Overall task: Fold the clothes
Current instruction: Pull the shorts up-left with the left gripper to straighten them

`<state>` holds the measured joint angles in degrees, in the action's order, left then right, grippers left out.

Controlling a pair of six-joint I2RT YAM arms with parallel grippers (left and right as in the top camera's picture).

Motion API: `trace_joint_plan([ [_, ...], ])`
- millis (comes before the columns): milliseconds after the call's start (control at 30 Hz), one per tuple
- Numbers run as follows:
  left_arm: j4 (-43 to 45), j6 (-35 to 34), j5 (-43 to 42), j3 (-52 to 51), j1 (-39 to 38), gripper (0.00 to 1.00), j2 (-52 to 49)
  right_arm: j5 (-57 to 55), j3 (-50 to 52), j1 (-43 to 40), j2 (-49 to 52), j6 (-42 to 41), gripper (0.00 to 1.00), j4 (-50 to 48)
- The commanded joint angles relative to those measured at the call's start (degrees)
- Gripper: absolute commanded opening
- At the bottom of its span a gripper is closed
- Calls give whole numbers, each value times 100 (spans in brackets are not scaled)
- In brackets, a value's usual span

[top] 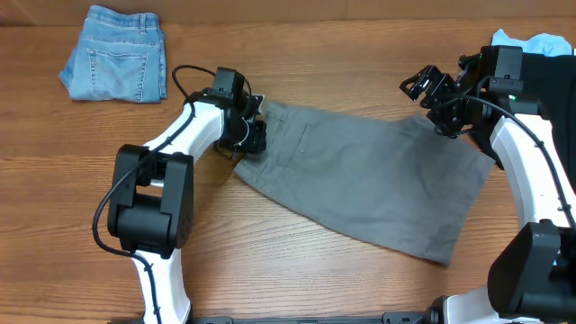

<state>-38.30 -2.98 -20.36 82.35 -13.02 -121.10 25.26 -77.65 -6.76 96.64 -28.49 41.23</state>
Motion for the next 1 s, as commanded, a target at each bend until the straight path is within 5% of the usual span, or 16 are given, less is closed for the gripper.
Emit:
trace_joint_plan([
  [0,2,-210,208,-11,57,4,-138,9,-72,-4,-52,-4,100,-20],
  [367,-164,-1851,2260,-11,1095,4,-136,9,-72,-4,-52,-4,100,-20],
  [567,-577,-2302,2295,-11,2221,4,-136,9,-72,-4,-52,-7,100,-20],
  [767,-824,-2262,2190,-11,2581,6,-136,9,-72,-4,-52,-4,100,-20],
  [967,-802,-1513,2028,-11,2533,4,-136,9,-72,-4,-52,-4,100,-20],
])
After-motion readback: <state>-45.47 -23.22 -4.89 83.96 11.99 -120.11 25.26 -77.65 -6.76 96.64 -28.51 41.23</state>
